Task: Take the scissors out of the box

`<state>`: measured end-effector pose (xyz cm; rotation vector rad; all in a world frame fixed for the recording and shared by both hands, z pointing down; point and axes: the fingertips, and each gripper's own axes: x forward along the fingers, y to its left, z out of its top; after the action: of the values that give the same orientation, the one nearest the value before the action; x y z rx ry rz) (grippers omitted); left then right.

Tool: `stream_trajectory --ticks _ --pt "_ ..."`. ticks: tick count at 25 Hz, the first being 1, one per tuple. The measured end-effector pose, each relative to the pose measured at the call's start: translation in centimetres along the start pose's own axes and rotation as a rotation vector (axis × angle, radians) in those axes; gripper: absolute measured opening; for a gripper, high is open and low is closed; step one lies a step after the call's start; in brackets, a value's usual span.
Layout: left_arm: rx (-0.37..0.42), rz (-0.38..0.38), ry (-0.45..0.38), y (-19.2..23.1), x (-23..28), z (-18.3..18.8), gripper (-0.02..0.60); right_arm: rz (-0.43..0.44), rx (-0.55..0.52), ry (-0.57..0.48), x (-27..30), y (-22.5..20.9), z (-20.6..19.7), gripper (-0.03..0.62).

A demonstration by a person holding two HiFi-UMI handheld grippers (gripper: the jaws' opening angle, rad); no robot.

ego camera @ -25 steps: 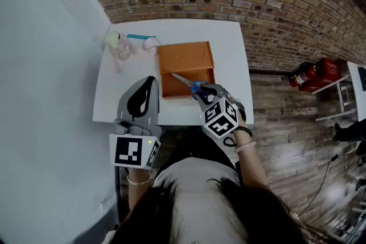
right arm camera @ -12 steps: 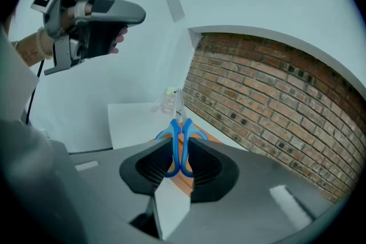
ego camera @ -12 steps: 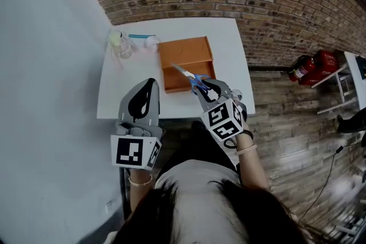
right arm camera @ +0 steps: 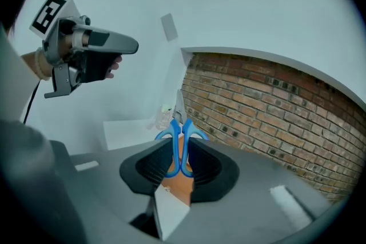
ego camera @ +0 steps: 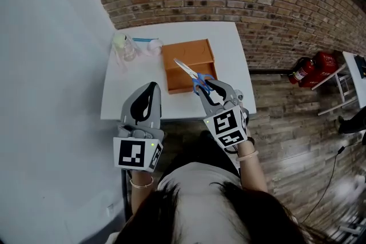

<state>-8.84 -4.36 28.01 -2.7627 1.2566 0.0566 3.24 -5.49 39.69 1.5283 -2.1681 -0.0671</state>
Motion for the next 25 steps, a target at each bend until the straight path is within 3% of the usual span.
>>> stream_trajectory --ticks 10,25 --pt "0.007 0.012 -0.016 -1.1 1.8 0.8 0.002 -0.058 0.036 -0.168 -2.1 -3.0 3.8 0.095" --pt "-0.009 0.084 0.016 -5.5 4.3 0.8 0.002 -0.033 0.044 -0.280 -6.3 -7.9 5.0 0.097"
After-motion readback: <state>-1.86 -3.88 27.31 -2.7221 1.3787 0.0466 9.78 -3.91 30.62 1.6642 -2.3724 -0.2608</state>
